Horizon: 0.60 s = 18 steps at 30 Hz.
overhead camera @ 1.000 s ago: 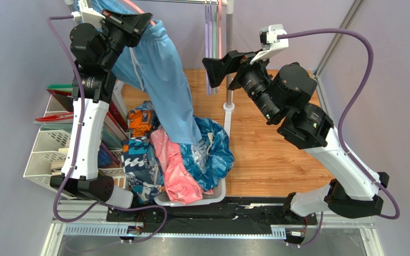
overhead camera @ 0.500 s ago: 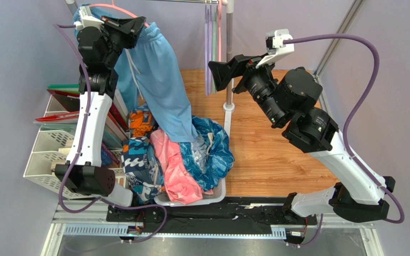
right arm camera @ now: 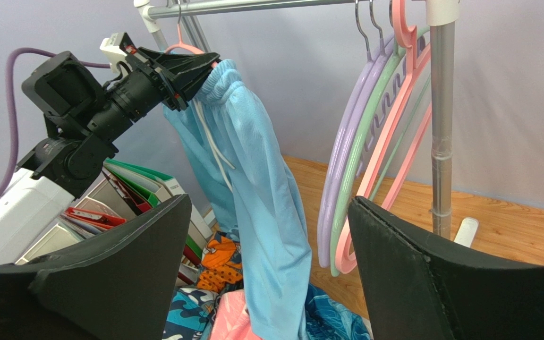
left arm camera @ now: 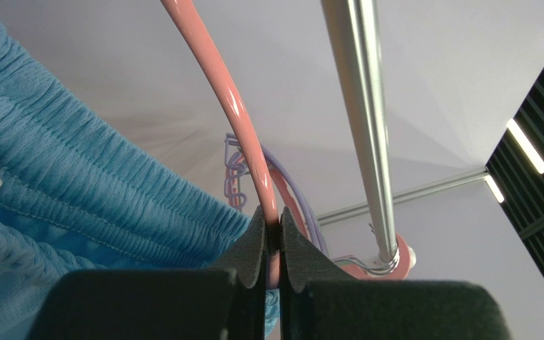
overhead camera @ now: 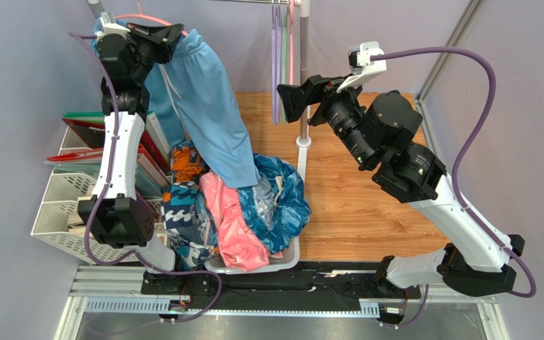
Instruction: Place the shorts on the hanger
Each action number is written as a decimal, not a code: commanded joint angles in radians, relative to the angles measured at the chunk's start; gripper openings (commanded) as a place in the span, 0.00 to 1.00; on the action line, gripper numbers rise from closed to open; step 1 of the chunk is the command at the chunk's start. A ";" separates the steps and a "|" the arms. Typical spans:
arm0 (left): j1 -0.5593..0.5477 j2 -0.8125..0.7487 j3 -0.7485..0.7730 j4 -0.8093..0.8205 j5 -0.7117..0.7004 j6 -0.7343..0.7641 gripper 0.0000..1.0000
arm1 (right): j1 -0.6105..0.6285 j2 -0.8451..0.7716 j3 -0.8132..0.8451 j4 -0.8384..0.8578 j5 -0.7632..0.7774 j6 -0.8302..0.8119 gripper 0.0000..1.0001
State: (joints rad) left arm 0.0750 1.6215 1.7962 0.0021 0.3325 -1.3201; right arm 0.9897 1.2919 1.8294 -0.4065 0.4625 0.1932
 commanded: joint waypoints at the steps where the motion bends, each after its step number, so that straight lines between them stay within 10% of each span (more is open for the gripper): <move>1: 0.032 0.012 0.061 0.133 0.095 -0.033 0.00 | -0.006 -0.028 -0.012 0.034 0.001 0.003 0.86; 18: 0.063 -0.031 0.077 0.156 0.411 0.010 0.00 | -0.016 0.007 0.010 0.060 -0.080 -0.087 0.79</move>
State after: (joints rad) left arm 0.1390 1.6661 1.8240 0.0505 0.5903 -1.3800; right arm 0.9829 1.2793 1.7927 -0.4042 0.4355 0.1822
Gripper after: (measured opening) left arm 0.025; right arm 0.806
